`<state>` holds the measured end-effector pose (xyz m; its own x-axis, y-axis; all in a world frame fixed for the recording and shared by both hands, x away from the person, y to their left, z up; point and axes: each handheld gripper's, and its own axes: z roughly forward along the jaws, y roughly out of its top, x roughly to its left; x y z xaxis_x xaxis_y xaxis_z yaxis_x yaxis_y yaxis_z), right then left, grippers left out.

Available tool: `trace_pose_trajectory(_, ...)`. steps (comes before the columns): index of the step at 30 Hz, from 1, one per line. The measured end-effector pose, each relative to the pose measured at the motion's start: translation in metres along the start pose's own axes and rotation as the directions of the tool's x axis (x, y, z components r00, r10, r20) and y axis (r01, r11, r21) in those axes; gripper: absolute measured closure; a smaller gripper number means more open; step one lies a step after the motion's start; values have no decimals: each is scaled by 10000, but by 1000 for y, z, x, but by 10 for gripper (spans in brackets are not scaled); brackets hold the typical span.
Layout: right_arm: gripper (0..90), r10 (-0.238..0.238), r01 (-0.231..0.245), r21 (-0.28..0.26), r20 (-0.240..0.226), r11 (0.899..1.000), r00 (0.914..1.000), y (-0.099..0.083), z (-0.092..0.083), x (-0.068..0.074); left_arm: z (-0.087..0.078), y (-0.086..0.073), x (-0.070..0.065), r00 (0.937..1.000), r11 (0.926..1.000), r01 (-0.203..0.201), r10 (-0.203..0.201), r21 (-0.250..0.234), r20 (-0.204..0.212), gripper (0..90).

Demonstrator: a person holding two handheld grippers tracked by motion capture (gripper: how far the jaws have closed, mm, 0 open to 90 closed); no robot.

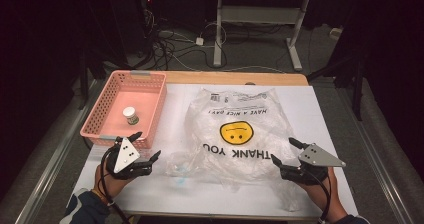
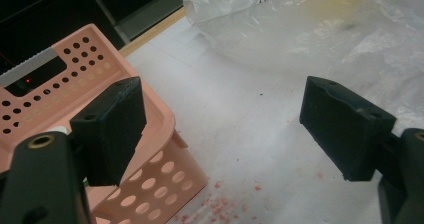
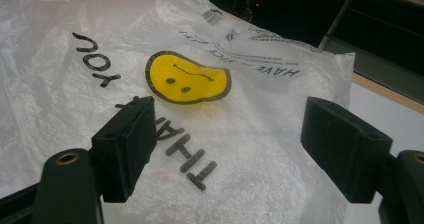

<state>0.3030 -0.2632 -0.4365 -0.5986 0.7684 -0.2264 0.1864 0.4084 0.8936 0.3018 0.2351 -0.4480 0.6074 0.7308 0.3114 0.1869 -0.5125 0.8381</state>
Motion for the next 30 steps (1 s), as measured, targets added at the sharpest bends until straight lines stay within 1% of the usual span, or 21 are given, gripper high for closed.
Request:
trace_pose_trajectory(2, 251, 45, -45, 24, 76, 10000, 10000, -1, -1, -1, 0, 0, 0, 9999, 9999, -96, 96, 36, -52, 183)
trace_pose_trajectory(7, 254, 118, -118, 70, 10, 9999, 9999, -2, 0, -3, 0, -1, -1, 9999, 9999, -150, 150, 48, -86, 183)
trace_pose_trajectory(11, 254, 45, -44, 114, -27, 9999, 10000, 0, 3, -3, -3, -1, 0, 9998, 9999, -153, 153, 7, -121, 183)
trace_pose_trajectory(14, 274, -57, 57, 70, -10, 10000, 10000, 2, 4, -5, -4, -3, 1, 9998, 9999, -88, 89, 55, -175, 183)
trace_pose_trajectory(15, 352, -252, 252, -8, 96, 9997, 9996, 4, 5, -9, -4, -3, 2, 9998, 10000, -52, 53, 60, -199, 183)
trace_pose_trajectory(16, 386, -430, 431, -98, 127, 9990, 9990, 6, 4, -13, -4, -2, 2, 9994, 9999, -160, 160, -5, -291, 183)
trace_pose_trajectory(17, 392, -598, 604, -207, 267, 9980, 9979, 10, 4, -18, -4, -2, 1, 9992, 9998, -191, 190, -5, -342, 183)
trace_pose_trajectory(18, 392, -598, 604, -207, 267, 9980, 9979, 10, 4, -18, -4, -1, 0, 9994, 9998, -169, 171, 62, -315, 183)
trace_pose_trajectory(19, 460, -616, 638, -412, 540, 9971, 9966, 16, 2, -29, -4, -1, -1, 9994, 9998, -185, 187, 66, -304, 183)
trace_pose_trajectory(20, 460, -616, 638, -412, 540, 9971, 9966, 16, 2, -29, -3, -1, -1, 9993, 9997, -217, 219, 68, -288, 183)
trace_pose_trajectory(21, 493, -516, 537, -376, 555, 9978, 9971, 24, 8, -47, -2, -1, -1, 9994, 9997, -235, 238, 93, -254, 183)
trace_pose_trajectory(22, 493, -516, 537, -376, 555, 9978, 9971, 24, 8, -47, -1, -1, -1, 9994, 9997, -224, 227, 121, -248, 183)
trace_pose_trajectory(23, 539, -396, 403, -98, 628, 9991, 9972, 30, 19, -64, 0, -1, -2, 9993, 9995, -262, 265, 150, -249, 183)
trace_pose_trajectory(24, 539, -396, 403, -98, 628, 9991, 9972, 30, 19, -64, 1, -1, -2, 9993, 9995, -278, 282, 159, -232, 183)
trace_pose_trajectory(25, 555, -234, 219, 239, 631, 9995, 9977, 36, 34, -81, 1, -1, -2, 9994, 9995, -271, 274, 139, -218, 183)
trace_pose_trajectory(26, 555, -234, 219, 239, 631, 9995, 9977, 36, 34, -81, 1, -1, -2, 9993, 9995, -277, 280, 127, -240, 183)
trace_pose_trajectory(27, 567, -22, -17, 822, 471, 9966, 9989, 40, 53, -97, 2, -1, -2, 9993, 9995, -292, 295, 117, -210, 186)
trace_pose_trajectory(28, 568, 99, -155, 1118, 503, 9936, 9987, 41, 63, -103, 2, -1, -3, 9994, 9995, -295, 297, 113, -178, 187)
trace_pose_trajectory(30, 553, 179, -283, 1771, 602, 9838, 9980, 42, 83, -113, 3, -1, -4, 9993, 9992, -370, 372, 143, -109, 187)
